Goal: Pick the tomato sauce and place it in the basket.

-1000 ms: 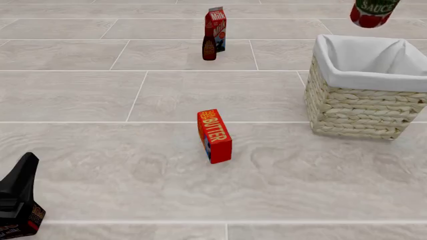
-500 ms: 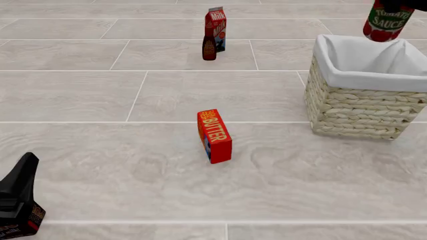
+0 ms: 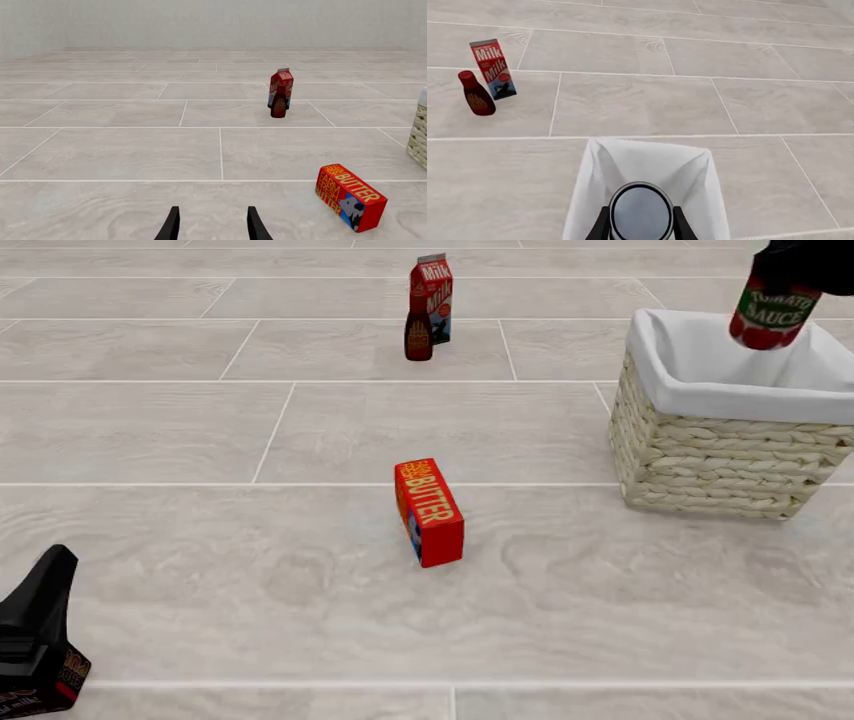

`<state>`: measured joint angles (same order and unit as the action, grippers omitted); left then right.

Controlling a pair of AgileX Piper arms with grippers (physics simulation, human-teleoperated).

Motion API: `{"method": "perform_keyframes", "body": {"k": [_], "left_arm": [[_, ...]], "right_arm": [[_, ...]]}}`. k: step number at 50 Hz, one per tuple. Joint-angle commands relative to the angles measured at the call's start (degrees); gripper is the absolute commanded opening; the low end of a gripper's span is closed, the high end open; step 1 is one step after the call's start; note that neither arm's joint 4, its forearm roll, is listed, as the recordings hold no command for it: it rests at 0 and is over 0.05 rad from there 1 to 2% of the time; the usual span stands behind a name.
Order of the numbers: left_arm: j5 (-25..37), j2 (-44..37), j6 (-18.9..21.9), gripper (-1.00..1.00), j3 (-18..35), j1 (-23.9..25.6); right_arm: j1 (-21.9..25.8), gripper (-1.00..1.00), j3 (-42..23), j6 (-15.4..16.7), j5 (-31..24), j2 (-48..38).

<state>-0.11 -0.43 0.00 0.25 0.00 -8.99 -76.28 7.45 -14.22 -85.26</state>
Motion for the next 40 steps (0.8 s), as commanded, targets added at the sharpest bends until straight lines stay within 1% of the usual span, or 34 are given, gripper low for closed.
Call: {"method": "perform_keyframes", "body": {"k": [1, 18, 40], "left_arm": [[0.0, 0.0, 0.0, 1.00, 0.0, 0.0], [0.0, 0.0, 0.0, 1.00, 0.0, 0.0], [0.0, 0.0, 0.0, 1.00, 0.0, 0.0]], "right_arm": [[-0.7, -1.00, -0.3, -1.4, 1.4, -2.5], [-0.9, -1.00, 0.2, -1.1, 3.5, -6.1], [-1.3, -1.00, 0.5, -1.4, 5.3, -9.1]]}}
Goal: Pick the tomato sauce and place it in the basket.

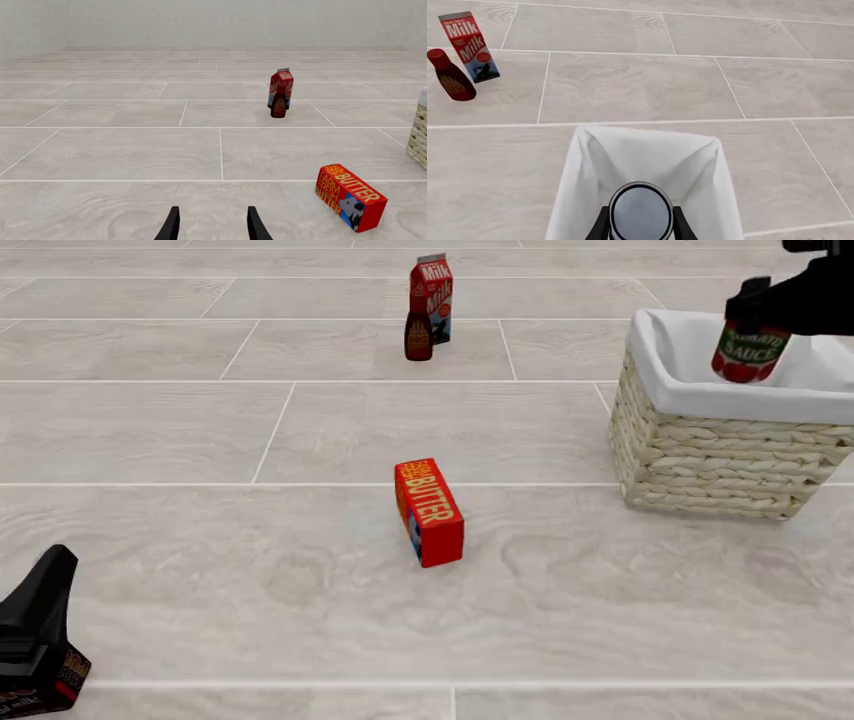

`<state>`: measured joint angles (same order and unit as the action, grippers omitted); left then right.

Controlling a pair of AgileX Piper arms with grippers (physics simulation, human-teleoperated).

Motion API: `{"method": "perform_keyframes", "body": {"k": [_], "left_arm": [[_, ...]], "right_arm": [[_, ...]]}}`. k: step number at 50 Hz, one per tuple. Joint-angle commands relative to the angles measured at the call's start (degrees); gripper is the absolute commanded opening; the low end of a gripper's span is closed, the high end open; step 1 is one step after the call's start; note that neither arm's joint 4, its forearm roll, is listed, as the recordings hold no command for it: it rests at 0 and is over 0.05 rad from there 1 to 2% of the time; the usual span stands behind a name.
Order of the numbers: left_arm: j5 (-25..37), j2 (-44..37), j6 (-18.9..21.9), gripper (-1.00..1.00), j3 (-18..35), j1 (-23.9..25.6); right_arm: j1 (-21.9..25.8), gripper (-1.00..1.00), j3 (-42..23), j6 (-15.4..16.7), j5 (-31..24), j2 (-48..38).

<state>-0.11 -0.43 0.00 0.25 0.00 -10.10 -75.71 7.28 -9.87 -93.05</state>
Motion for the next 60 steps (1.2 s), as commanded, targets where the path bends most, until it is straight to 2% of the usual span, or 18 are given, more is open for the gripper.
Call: {"method": "perform_keyframes", "body": {"k": [1, 13, 39, 43, 44, 46, 47, 54, 60], "left_arm": [[0.0, 0.0, 0.0, 1.00, 0.0, 0.0], [0.0, 0.0, 0.0, 1.00, 0.0, 0.0], [0.0, 0.0, 0.0, 1.00, 0.0, 0.0], [0.0, 0.0, 0.0, 1.00, 0.0, 0.0], [0.0, 0.0, 0.0, 1.00, 0.0, 0.0], [0.0, 0.0, 0.0, 1.00, 0.0, 0.0], [0.0, 0.0, 0.0, 1.00, 0.0, 0.0], [0.0, 0.0, 0.0, 1.00, 0.0, 0.0], [0.0, 0.0, 0.0, 1.00, 0.0, 0.0]], "right_arm": [[-0.2, -1.00, 0.0, -1.4, 1.0, -1.4], [-1.0, -1.00, 0.3, -0.5, 2.2, -2.6], [-1.2, -1.00, 0.1, -0.7, 3.4, -5.2], [-1.1, -1.00, -0.1, -1.6, 3.1, -5.0], [-0.3, -1.00, -0.4, -3.0, 2.5, -5.2], [-0.8, -1.00, -0.4, -2.7, 2.7, -5.3], [-0.8, 1.00, -0.5, -2.9, 2.6, -5.4], [-0.6, 1.00, 0.0, -4.4, 2.5, -4.8], [-1.1, 1.00, 0.2, -3.9, 2.3, -3.7]]}}
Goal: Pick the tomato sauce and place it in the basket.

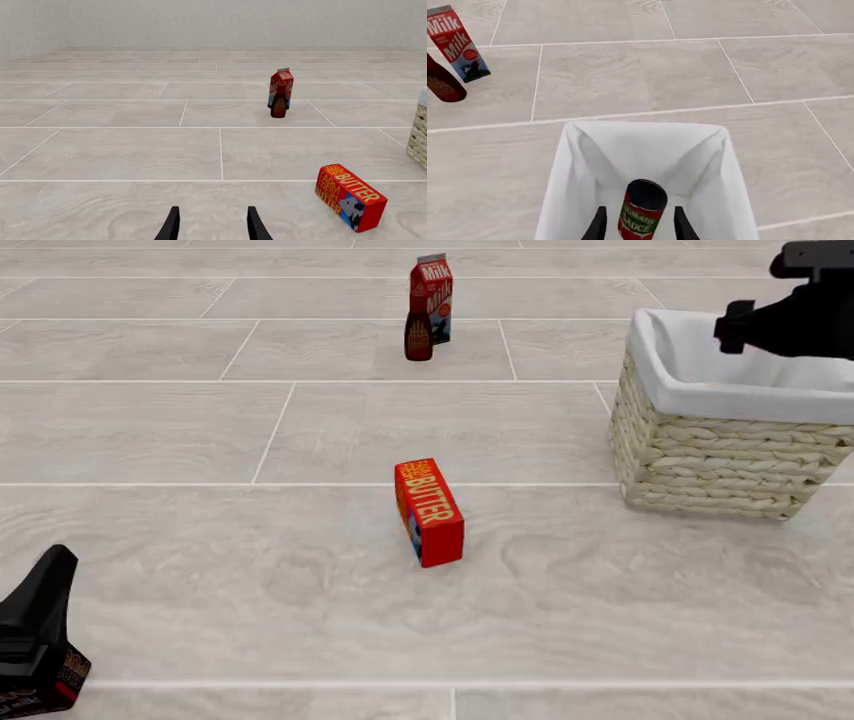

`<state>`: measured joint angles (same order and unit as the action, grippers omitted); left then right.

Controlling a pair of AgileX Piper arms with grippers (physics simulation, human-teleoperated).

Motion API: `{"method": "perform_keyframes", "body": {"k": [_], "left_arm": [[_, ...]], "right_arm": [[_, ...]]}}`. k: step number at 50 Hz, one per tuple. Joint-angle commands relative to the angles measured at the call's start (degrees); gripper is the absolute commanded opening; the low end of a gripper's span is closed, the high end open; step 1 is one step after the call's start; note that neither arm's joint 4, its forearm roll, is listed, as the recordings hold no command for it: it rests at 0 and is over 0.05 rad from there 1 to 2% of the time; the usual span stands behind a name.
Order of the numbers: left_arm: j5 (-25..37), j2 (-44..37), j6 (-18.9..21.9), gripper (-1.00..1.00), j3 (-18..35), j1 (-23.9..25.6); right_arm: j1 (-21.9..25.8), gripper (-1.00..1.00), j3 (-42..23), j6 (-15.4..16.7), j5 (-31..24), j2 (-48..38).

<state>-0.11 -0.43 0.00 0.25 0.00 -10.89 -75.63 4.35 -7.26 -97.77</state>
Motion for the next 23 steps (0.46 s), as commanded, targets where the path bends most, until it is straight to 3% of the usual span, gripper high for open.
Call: {"method": "perform_keyframes", "body": {"k": [1, 18, 23], "left_arm": [[0.0, 0.0, 0.0, 1.00, 0.0, 0.0], [0.0, 0.0, 0.0, 1.00, 0.0, 0.0], [0.0, 0.0, 0.0, 1.00, 0.0, 0.0]], "right_arm": [[-0.2, 1.00, -0.1, -1.4, -0.7, 1.2], [-0.3, 1.00, 2.5, -1.6, -2.9, 10.4], [0.3, 1.00, 4.2, -1.7, -4.2, 16.6]]}}
